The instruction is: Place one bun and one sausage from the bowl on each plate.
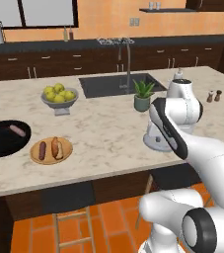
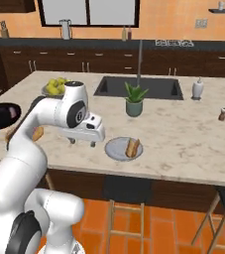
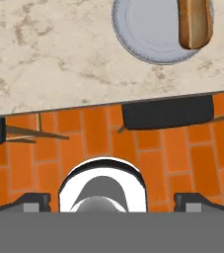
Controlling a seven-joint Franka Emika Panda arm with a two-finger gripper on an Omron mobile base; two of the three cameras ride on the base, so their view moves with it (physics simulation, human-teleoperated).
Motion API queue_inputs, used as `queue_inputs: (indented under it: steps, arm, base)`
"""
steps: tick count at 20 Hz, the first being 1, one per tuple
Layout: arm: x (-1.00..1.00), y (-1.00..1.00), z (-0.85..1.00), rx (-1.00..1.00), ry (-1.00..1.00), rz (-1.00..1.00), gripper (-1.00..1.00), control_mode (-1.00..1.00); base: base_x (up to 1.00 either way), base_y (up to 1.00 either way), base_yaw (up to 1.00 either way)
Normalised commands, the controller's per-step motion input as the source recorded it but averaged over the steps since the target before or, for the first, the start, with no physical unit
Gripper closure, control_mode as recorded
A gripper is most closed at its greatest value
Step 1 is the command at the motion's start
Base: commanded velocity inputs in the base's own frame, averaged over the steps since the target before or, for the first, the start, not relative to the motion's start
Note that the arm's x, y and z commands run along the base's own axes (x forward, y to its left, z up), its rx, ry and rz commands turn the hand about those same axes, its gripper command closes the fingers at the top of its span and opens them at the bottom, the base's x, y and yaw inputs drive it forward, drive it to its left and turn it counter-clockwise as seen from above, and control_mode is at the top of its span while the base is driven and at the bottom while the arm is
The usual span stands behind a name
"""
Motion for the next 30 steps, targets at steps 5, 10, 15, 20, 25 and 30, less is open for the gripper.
queue_inputs:
  steps: [5, 10, 15, 20, 25, 30]
  arm:
    - [0.0, 0.0, 0.0, 0.0, 0.0, 0.0, -1.0, 1.0]
    - [0.0, 0.0, 0.0, 0.0, 0.0, 0.0, -1.0, 1.0]
    - [0.0, 0.0, 0.0, 0.0, 0.0, 0.0, -1.0, 1.0]
    - [0.0, 0.0, 0.0, 0.0, 0.0, 0.0, -1.0, 1.0]
    - [0.0, 0.0, 0.0, 0.0, 0.0, 0.0, -1.0, 1.0]
    - [0.0, 0.0, 0.0, 0.0, 0.0, 0.0, -1.0, 1.0]
  base:
    - [0.03, 1.0, 0.06]
    - [0.22, 1.0, 0.08]
    - [0.4, 1.0, 0.03]
    - [0.58, 0.8, -0.1]
    - [0.53, 0.22, -0.06]
    - [0.57, -0.02, 0.04]
